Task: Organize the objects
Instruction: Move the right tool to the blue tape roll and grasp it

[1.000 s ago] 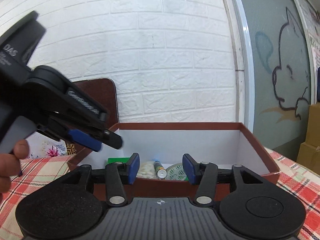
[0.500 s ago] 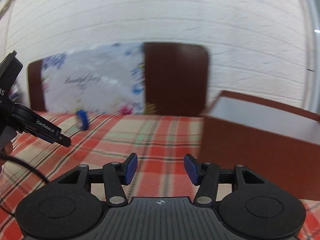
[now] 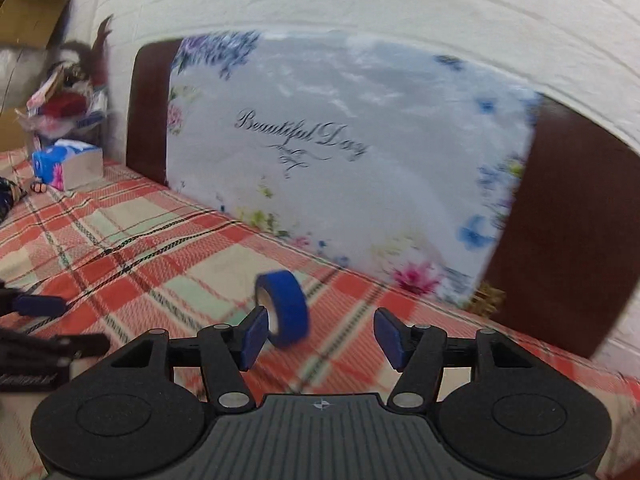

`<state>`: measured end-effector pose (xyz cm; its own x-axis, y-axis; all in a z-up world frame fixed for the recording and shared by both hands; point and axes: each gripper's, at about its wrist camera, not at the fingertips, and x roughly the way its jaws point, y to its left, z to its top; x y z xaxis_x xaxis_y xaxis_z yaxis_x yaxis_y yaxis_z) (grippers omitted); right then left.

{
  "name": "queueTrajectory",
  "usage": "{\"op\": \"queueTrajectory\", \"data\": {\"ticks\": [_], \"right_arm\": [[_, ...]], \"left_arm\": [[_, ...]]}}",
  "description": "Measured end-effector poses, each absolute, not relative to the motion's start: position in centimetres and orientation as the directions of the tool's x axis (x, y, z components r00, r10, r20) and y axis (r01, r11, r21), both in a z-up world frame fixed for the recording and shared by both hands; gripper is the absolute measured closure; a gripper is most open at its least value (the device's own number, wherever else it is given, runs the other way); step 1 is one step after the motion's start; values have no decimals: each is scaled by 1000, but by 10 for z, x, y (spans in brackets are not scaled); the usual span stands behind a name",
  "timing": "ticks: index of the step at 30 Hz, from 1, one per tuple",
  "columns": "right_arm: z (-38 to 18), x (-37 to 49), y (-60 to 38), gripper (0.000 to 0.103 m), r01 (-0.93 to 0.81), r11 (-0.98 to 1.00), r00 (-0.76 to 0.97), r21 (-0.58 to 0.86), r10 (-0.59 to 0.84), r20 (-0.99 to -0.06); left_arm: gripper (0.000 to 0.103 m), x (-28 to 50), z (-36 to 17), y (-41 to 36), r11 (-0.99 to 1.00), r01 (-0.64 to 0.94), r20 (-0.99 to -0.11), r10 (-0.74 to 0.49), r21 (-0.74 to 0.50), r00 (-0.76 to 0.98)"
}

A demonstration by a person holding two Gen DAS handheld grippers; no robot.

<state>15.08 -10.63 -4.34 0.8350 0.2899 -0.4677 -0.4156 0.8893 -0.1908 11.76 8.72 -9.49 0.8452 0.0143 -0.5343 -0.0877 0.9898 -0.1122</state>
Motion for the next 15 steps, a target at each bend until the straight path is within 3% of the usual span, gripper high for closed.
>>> {"op": "queueTrajectory", "data": {"ticks": [2,3,7,13,15], "right_arm": [[-52,169,-92,59,-418,886,819,-200,273,-504],[-57,176,-89,82,-418,887,804,-196,261,-535],[-56,167,-117,81,-343,939,771,-32,262,-580],[-64,93,-231,81,-115,869,618,482,442,-650],[-72,56,-274,80,-27,825,609,565,461,-645]], "left_arm": [[33,118,-95,88,988,-88,-531,7,-127,847],[32,117,-96,87,988,-88,-530,7,-127,848],[30,116,-96,88,987,-81,-528,-4,-138,849],[28,116,-96,83,991,-79,-534,8,-111,845],[26,116,-95,80,993,-74,-542,13,-92,840]]}}
